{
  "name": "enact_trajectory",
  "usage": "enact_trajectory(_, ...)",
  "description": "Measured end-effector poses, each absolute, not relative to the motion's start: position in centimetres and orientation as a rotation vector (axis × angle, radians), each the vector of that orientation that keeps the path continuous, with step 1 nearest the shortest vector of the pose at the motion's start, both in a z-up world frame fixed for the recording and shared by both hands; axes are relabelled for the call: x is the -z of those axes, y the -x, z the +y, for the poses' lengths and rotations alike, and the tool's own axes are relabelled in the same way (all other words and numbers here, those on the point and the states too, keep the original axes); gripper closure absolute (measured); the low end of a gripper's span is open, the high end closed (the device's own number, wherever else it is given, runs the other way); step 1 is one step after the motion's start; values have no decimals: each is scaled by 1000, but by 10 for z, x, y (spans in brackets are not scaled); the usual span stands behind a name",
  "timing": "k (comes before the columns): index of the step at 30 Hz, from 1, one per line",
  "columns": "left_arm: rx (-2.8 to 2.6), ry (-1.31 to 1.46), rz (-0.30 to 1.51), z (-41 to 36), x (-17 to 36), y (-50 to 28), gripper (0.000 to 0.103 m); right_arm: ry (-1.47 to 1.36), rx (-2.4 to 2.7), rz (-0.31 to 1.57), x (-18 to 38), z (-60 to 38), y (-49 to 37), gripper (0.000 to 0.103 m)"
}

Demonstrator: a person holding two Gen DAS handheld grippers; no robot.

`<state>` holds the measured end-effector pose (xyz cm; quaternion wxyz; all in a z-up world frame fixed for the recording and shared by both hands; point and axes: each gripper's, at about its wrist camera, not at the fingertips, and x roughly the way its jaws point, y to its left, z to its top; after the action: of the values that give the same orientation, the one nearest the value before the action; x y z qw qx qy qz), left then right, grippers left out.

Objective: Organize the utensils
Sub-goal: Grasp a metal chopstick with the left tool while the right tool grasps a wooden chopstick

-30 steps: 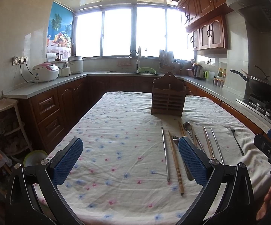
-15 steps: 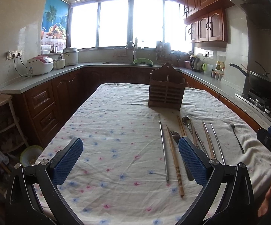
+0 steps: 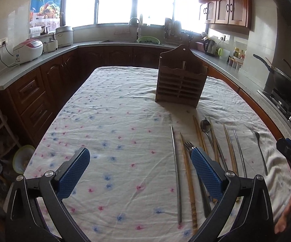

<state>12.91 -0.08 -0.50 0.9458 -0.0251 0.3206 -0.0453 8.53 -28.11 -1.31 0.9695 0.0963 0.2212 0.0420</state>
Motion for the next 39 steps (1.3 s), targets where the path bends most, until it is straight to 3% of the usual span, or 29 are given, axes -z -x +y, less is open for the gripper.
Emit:
enact_trajectory(5,131,32,723,-13,11,-167,7,-251,-105,535,16,-289,-130,39)
enact_trajectory(13,196,7,851,-38,30,-222,24,-361,-168,678,32,-293,-200,61)
enact_trajectory(17,229,-22,926,-54,45,-247,30,-384,-188,732,41,-292,-231,65)
enact_trajectory(22,244,-50,997,-66,60,-273,51,-418,-200,803,54,-296,-269,69)
enact_trajectory(34,287,-119,1065,-88,85,-299,51,-437,-222,932,89,-292,-323,83)
enact_trajectory(35,288,-123,1058,-89,85,-299,54,-432,-220,926,89,-291,-324,84)
enact_trajectory(36,280,-137,1050,-90,85,-300,63,-430,-218,928,88,-291,-326,87)
enact_trajectory(37,276,-151,1039,-91,86,-300,75,-431,-218,931,89,-292,-328,95)
enact_trajectory(39,283,-140,1031,-88,85,-301,89,-441,-227,932,90,-292,-329,96)
